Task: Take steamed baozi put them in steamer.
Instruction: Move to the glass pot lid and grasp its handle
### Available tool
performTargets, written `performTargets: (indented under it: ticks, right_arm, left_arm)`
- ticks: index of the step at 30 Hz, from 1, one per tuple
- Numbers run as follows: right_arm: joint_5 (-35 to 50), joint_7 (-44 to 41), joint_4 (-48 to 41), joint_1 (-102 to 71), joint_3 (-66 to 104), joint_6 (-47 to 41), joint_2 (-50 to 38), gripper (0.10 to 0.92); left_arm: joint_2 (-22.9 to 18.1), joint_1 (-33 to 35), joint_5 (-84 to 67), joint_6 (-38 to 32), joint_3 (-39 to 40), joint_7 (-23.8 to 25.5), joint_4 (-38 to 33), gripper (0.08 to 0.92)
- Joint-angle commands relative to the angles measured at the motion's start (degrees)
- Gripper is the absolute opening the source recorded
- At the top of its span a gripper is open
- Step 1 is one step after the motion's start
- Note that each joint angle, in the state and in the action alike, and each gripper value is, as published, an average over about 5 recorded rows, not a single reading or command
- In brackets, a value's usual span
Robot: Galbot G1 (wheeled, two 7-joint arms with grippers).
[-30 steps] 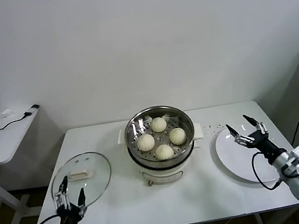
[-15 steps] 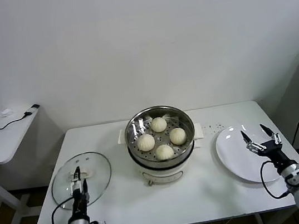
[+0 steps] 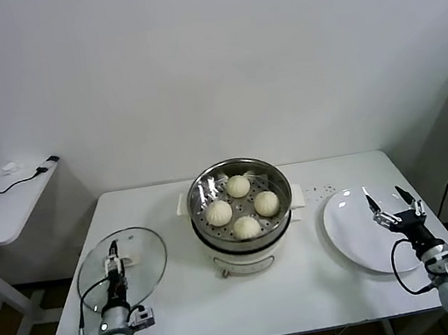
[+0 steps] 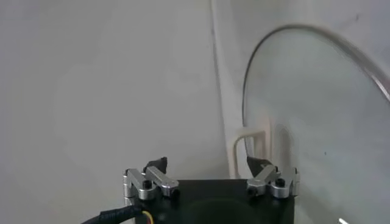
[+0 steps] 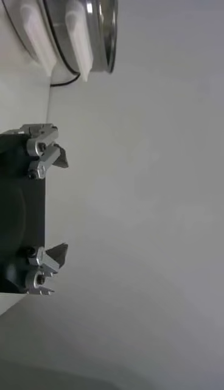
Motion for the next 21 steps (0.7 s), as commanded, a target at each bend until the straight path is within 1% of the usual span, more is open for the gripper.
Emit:
performTargets:
  ticks: [1,7,13,16,21]
  right_arm:
    - [-1.11,0.13,-1.60,0.67,0.38,0.18,0.67,0.823]
    - [-1.84,-0.27,-2.48,0.63,0.46,0.65,1.17,0.823]
    - [-3.19,-0.63,-3.04,0.52,0.64,1.09,1.71,0.823]
    - [-3.80,-0.90,-3.18,0.37,0.80,1.32,1.87,0.823]
    - [-4.21,-1.18,-3.61,0.37,1.08,1.60,2.05,0.823]
  left_arm:
    - [0.82,-5.60,-0.54,0.86,-0.42,-0.94,7.35,0.823]
    - [1.70,-6.56,-2.14,1.19,0.10,-1.17,7.49,0.823]
    - [2.63,-6.58,-7.04,-0.34,0.74,1.51,7.22,0.811]
    - [2.73,-6.71,-7.69,-1.47,0.48,1.82,7.50,0.749]
    - [2.94,-6.83,-8.68,-2.03,0.20,2.14,7.92,0.602]
